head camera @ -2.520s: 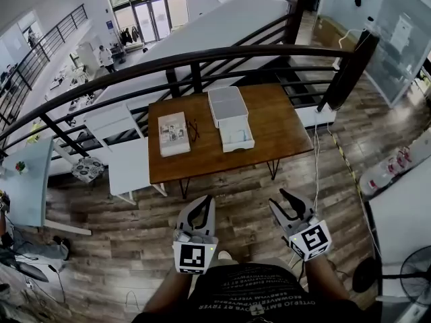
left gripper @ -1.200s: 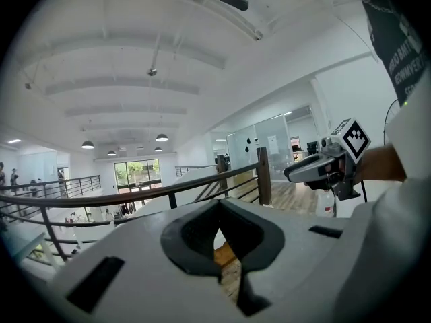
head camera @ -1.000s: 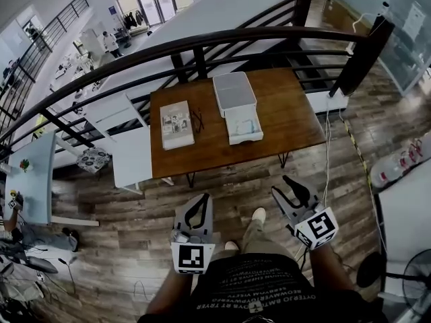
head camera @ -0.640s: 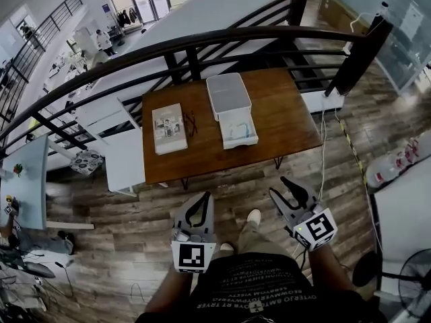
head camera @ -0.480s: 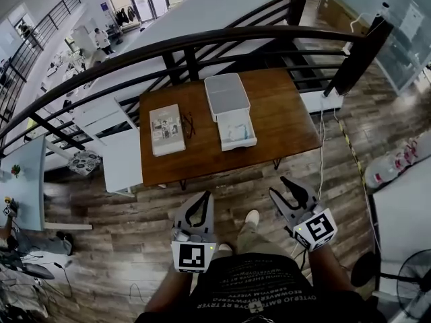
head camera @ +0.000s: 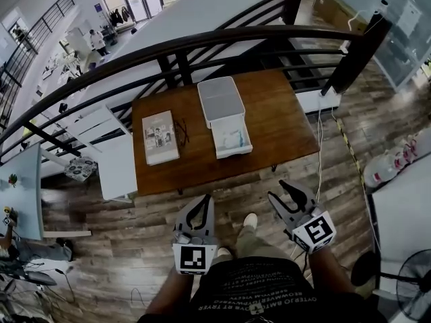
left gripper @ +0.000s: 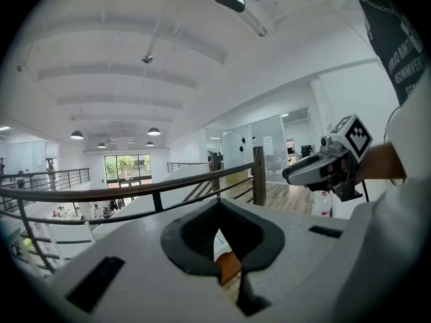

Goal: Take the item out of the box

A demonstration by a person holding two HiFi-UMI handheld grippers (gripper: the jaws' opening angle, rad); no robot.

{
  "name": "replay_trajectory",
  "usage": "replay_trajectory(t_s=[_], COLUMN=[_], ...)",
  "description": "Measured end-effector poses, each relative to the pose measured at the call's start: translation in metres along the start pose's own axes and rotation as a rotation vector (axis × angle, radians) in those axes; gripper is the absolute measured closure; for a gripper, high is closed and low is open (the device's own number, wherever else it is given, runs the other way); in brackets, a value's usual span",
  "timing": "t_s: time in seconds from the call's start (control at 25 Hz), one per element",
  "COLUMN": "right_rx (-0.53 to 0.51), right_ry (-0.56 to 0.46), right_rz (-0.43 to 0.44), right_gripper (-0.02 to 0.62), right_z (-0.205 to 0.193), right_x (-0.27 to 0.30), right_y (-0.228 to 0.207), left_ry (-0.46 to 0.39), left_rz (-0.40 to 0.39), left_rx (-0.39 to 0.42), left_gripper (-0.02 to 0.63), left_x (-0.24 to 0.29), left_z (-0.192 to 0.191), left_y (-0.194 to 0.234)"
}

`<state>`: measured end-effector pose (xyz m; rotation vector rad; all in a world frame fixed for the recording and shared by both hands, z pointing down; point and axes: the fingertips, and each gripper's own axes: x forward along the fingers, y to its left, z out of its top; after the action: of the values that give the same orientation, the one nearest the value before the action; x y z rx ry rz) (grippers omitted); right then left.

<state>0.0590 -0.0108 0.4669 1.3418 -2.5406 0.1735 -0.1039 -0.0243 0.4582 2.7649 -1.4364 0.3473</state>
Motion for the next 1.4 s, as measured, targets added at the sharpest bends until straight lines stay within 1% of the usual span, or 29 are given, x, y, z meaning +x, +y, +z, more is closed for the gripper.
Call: replay_trajectory(t_s=[0.16,0.32,0.56,0.84,1.0,1.16,1.28,1.4], right_rx=[0.008,0.009,0.018,0.029,0.006,0.011,0.024,0.042], right_ry=[-0.006,-0.012,-0.019,-0.053,-0.08,-0.101,-0.1,-0.099], right_rz=[0.002,0.027,0.061,0.112,0.12,0.108,0.096,0.097], right_gripper=[0.437,0.437,0.437,0.437,0.437,0.437,0.437,0.437], right_z=[0.003,0.007,0.006,0.014,0.023,0.023,0.019,0.014], right_x=[0.009,0.021,0.038,0.049,0.048,0.042,0.041,0.035], right_y=[-0.015,-0.031,-0.058,-0.094,-0.125,-0.158,-0.175,-0.181], left_ry=[-0.006,0.02,0.042,0.046,0.038,0.002,0.005,0.019], left_rz=[0.007,0.018,0.034,0.096,0.122,0.131,0.134,0.164], left_rx=[0.005,-0.004,0.01,0.042,0.051,0.089,0.086,0.074], left_gripper=[0.6,0.6,0.6,0.6,0.6,0.6,0.6,0.6], left_x=[0.017,0.035,0.06,0.089,0.112,0.13,0.135,0.132], left_z=[0.008,0.01,0.013,0.034,0.046,0.062,0.066,0.066], left_y=[0.004,0.007,0.005,0.005,-0.003,-0.018,-0.025,-0.023])
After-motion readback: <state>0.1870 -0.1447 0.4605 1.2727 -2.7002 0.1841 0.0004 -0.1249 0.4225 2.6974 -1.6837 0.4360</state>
